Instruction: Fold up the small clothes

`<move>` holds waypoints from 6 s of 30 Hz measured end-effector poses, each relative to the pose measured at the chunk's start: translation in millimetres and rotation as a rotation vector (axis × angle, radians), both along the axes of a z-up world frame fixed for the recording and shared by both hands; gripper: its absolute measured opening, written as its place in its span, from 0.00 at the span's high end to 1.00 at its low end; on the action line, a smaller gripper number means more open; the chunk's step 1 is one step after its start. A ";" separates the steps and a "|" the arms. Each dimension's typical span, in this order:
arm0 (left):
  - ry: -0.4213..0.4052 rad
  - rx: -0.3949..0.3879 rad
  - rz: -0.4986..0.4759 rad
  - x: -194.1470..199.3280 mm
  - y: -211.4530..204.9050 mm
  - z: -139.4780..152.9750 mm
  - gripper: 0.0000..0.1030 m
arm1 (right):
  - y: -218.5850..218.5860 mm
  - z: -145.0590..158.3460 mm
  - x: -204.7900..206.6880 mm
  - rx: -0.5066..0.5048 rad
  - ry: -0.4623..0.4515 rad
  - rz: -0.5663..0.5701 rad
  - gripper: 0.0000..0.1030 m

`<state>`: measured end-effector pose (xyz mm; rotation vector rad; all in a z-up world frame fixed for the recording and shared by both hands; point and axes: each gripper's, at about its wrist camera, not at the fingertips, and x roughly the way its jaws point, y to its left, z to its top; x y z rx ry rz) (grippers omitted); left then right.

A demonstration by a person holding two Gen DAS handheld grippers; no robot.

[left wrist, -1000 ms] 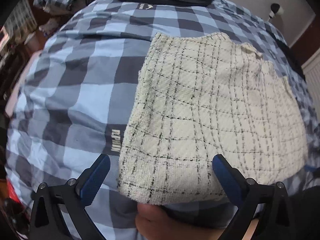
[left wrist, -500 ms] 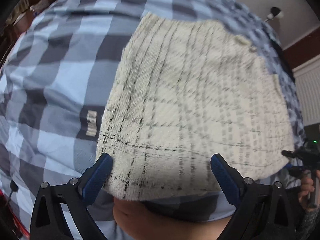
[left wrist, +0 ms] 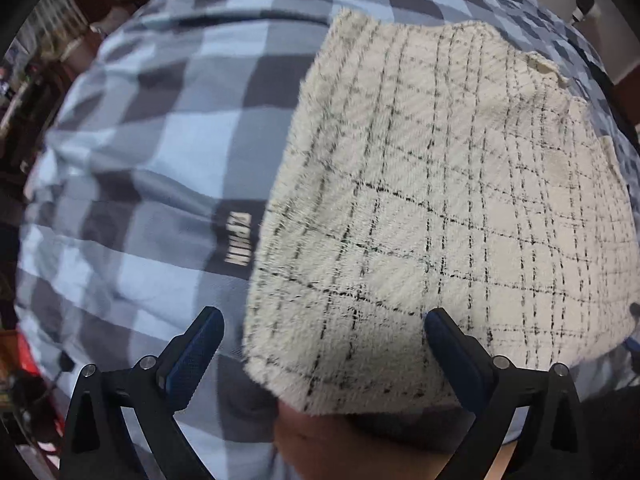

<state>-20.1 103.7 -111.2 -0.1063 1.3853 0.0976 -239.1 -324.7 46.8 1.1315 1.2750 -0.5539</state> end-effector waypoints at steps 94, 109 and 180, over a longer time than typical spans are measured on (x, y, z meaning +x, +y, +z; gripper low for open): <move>-0.155 -0.785 -0.033 -59.6 71.4 93.2 0.94 | 11.2 79.8 44.1 0.159 -0.612 0.368 0.90; -0.227 -0.827 0.292 129.0 97.0 5.8 0.93 | -31.0 3.5 248.3 0.057 -0.503 0.190 0.91; -0.243 0.043 -0.085 87.7 -39.4 12.4 0.92 | -19.0 84.2 83.9 -0.255 -0.352 0.553 0.98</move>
